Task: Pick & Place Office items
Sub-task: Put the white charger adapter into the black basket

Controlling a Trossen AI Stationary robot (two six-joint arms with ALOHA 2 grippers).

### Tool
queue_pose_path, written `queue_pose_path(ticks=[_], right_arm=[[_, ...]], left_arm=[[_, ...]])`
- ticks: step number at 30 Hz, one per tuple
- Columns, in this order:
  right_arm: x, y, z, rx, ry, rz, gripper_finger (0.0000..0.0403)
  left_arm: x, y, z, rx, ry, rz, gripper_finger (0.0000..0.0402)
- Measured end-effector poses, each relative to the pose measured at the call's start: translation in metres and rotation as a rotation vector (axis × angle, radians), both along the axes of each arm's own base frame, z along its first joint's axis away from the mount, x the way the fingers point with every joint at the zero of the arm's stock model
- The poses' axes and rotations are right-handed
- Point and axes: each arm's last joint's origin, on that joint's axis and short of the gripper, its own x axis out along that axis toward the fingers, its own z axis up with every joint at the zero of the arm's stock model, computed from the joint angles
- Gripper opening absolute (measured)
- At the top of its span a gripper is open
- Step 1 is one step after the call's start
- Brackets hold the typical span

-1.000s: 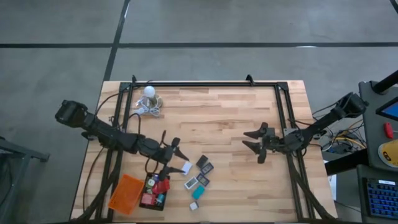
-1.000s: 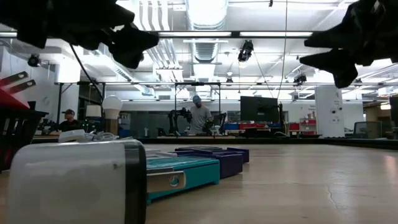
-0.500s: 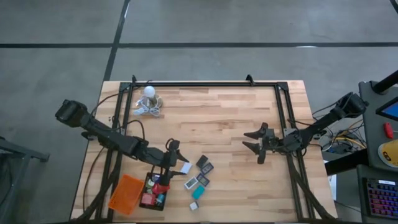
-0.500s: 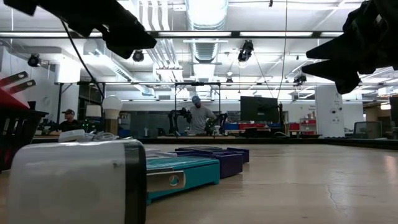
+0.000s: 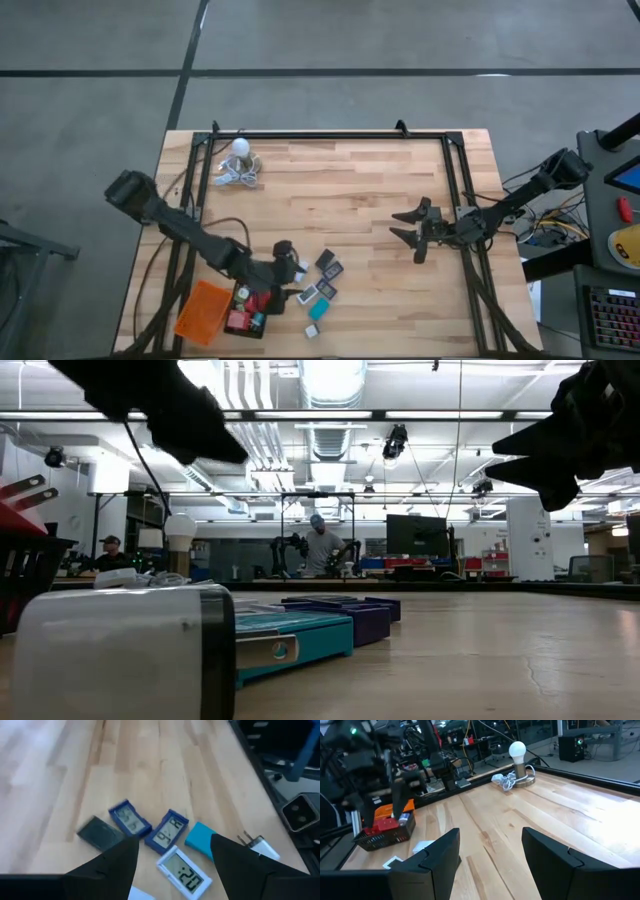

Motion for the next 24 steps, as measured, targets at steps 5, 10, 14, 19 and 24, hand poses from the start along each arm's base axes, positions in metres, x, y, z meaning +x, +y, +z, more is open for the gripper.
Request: queue_pose_path(ticks=[5, 10, 14, 19, 24], right_arm=[[0.0, 0.0, 0.0, 0.0, 0.0, 0.0, 0.021], [0.0, 0.0, 0.0, 0.0, 0.0, 0.0, 0.021], [0.0, 0.0, 0.0, -0.001, 0.001, 0.0, 0.021], [0.0, 0.0, 0.0, -0.001, 0.0, 0.0, 0.021], [0.0, 0.0, 0.0, -0.001, 0.0, 0.0, 0.021]], left_arm=[[0.016, -0.03, -0.017, -0.034, 0.07, 0.013, 0.0252], [0.031, -0.062, -0.012, -0.008, 0.135, 0.045, 0.0252], [0.04, -0.086, 0.0, -0.019, 0.203, 0.137, 0.0252], [0.051, -0.117, 0.001, 0.038, 0.303, 0.202, 0.0252], [0.065, -0.139, -0.004, 0.085, 0.351, 0.229, 0.0252]])
